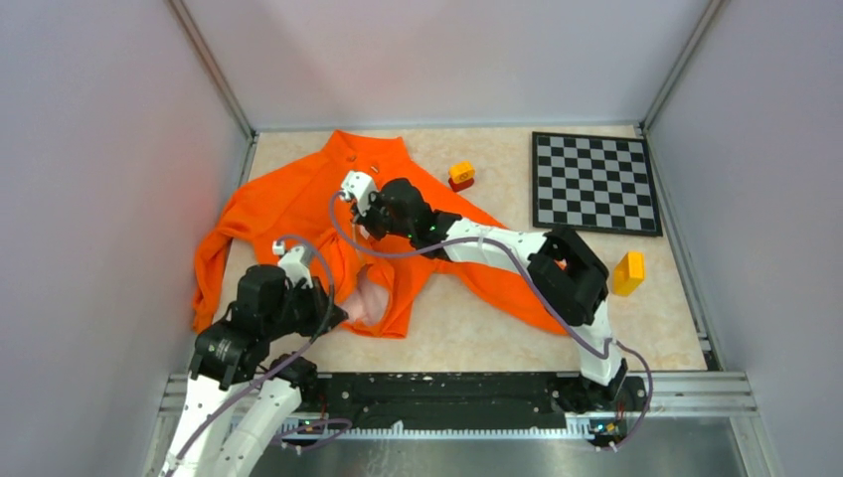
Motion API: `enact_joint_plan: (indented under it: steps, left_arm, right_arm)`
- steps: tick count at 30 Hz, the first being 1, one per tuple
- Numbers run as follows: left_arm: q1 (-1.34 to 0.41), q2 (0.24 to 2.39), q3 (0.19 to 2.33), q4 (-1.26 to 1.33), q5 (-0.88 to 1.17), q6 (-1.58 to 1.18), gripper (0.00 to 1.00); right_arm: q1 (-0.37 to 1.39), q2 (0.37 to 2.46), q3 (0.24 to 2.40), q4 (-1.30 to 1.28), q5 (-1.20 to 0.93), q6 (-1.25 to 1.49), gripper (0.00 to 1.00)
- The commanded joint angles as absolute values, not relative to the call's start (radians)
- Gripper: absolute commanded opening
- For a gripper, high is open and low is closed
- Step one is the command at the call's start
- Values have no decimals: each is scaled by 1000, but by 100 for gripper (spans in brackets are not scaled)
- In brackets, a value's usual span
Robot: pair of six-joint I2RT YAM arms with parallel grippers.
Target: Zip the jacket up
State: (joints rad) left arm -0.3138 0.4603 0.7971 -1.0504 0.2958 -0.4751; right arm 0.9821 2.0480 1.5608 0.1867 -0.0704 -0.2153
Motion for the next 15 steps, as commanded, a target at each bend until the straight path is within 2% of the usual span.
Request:
enact_joint_plan:
  steps: [1, 4, 5, 8, 12, 15]
  left_arm:
    - [-316, 485, 853, -1161, 254, -471, 6]
    - [-316, 485, 906, -1089, 174, -565, 44]
    - [-316, 478, 913, -1040, 157, -588, 53]
    - [-316, 463, 884, -861, 115, -677, 70]
    - [-316, 532, 769, -668, 116, -803, 79]
    - [-316, 615, 726, -634, 90, -809, 75]
  right_arm:
    - [983, 1973, 1578, 168, -194, -130, 0]
    - [1006, 1926, 1510, 173, -217, -68, 0]
    - [1012, 1909, 1483, 181, -224, -46, 0]
    - [1017, 1867, 1408, 235, -251, 60, 0]
    - [1019, 1826, 1351, 281, -245, 147, 0]
    - [1020, 1810, 1349, 274, -217, 181, 0]
